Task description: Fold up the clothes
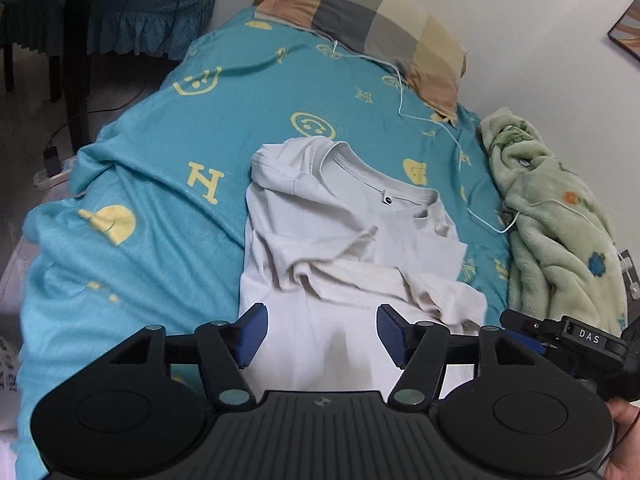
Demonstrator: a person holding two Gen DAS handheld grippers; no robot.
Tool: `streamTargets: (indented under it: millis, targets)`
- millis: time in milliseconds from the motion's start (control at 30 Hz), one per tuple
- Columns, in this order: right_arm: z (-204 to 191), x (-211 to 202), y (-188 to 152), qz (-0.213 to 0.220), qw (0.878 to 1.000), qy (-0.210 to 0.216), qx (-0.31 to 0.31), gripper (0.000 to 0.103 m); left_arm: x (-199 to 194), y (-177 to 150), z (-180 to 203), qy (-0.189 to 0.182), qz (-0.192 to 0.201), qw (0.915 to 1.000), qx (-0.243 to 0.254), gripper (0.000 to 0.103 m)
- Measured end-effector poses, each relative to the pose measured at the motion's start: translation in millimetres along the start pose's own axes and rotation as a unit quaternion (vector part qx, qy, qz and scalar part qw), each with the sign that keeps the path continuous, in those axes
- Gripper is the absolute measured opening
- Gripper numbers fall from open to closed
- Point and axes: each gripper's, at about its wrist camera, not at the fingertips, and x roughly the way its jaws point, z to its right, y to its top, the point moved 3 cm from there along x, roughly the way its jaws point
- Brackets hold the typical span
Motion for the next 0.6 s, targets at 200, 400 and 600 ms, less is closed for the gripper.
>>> streamTargets:
  millis: [200, 400, 600]
  targets:
    - [-5, -37, -29, -0.006, 1.0, 0.015, 0.007, 0.061, -52, -61, 4, -0.012, 0.033, 0.9988, -0.034, 0.074]
    - [-3, -59, -69, -0.027, 0.999, 0.032, 0.019, 0.061, -68, -108, 5, -0.024, 0.044, 0.9951, -0.086, 0.076]
    - [8, -58, -88, -0.034, 0.997, 0.049, 0.05, 0.061, -65, -126, -1, -0.026, 0.05, 0.9914, -0.119, 0.076]
